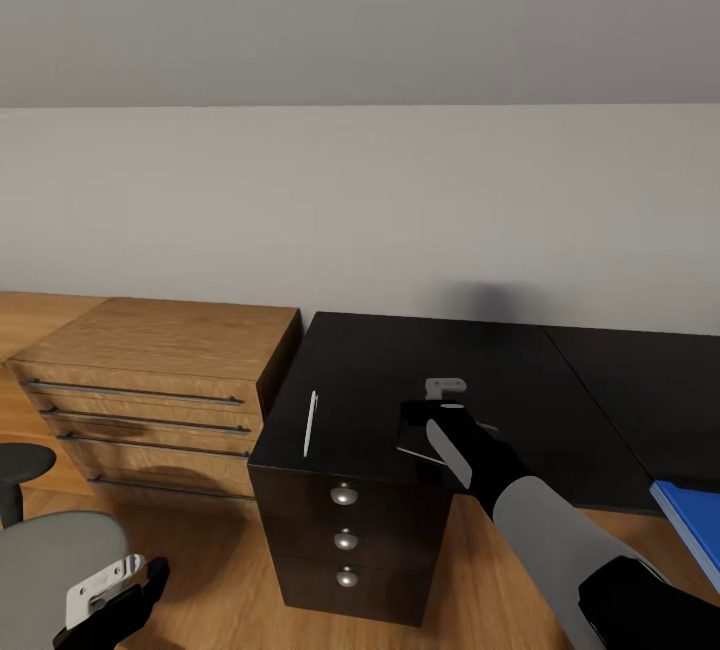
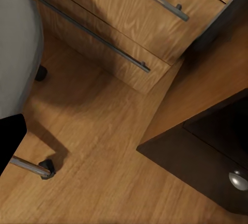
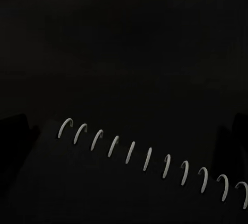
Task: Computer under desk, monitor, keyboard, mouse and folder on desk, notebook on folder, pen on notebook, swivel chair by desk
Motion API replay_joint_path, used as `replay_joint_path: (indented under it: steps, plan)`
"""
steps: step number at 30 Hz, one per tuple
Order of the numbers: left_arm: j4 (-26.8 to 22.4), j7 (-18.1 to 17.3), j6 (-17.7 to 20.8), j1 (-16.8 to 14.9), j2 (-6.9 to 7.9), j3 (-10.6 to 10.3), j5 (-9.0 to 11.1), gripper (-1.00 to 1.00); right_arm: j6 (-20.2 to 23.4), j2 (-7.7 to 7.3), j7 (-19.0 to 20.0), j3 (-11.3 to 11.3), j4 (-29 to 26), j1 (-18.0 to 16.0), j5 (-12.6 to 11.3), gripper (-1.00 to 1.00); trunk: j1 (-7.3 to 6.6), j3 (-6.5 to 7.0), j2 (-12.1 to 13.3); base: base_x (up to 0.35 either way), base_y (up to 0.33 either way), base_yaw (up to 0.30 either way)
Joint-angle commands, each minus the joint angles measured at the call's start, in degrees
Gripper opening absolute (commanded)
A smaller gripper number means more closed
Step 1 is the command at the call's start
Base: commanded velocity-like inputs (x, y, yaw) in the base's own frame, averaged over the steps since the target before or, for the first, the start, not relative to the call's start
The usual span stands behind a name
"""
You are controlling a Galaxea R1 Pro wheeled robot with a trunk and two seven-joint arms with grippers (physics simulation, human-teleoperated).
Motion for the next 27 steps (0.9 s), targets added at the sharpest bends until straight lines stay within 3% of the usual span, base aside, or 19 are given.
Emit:
replay_joint_path:
  steps: [1, 27]
  plan:
    - [-0.1, 0.4, 0.2, 0.0, 0.02, 0.0, 0.6, 1.00, 0.5, -0.04, -0.4, 0.4, 0.8, 0.0, -0.9, 1.00, 0.01, -0.06, 0.0, 0.000, 0.000, 0.000]
    - [-0.1, 0.4, 0.2, 0.0, 0.02, -0.1, 0.6, 1.00, 0.5, -0.04, -0.4, 0.3, 0.8, 0.0, -0.9, 1.00, 0.01, 0.23, 0.0, 0.000, 0.000, -0.029]
